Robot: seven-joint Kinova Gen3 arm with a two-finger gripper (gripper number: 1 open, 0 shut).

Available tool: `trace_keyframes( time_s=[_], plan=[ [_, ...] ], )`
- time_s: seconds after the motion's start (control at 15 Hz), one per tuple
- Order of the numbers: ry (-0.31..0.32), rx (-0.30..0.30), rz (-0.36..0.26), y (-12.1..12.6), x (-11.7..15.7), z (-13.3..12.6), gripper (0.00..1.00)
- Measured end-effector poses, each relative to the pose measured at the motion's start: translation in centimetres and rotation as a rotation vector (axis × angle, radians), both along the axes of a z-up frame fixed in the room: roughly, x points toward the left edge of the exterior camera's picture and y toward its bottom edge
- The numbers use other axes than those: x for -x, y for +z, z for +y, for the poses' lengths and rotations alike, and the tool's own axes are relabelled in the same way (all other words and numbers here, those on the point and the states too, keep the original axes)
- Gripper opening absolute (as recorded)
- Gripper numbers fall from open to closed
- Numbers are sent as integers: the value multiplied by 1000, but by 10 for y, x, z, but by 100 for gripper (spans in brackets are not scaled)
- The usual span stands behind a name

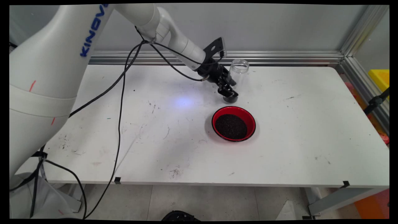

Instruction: Place the picked object on the table

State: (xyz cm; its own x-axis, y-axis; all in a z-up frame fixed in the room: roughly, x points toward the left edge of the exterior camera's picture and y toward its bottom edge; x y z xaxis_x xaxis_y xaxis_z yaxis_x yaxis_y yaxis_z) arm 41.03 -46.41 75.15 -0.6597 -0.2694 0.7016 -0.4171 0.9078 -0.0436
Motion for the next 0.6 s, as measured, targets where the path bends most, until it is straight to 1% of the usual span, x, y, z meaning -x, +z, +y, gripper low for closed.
trace_keyframes(
  time_s=[0.47, 0.53, 0.6],
  plan=[
    [-24, -9, 5, -14, -6, -2, 0],
    [-29, -9, 6, -15, -7, -2, 100],
    [-33, -9, 7, -16, -7, -2, 100]
  ],
)
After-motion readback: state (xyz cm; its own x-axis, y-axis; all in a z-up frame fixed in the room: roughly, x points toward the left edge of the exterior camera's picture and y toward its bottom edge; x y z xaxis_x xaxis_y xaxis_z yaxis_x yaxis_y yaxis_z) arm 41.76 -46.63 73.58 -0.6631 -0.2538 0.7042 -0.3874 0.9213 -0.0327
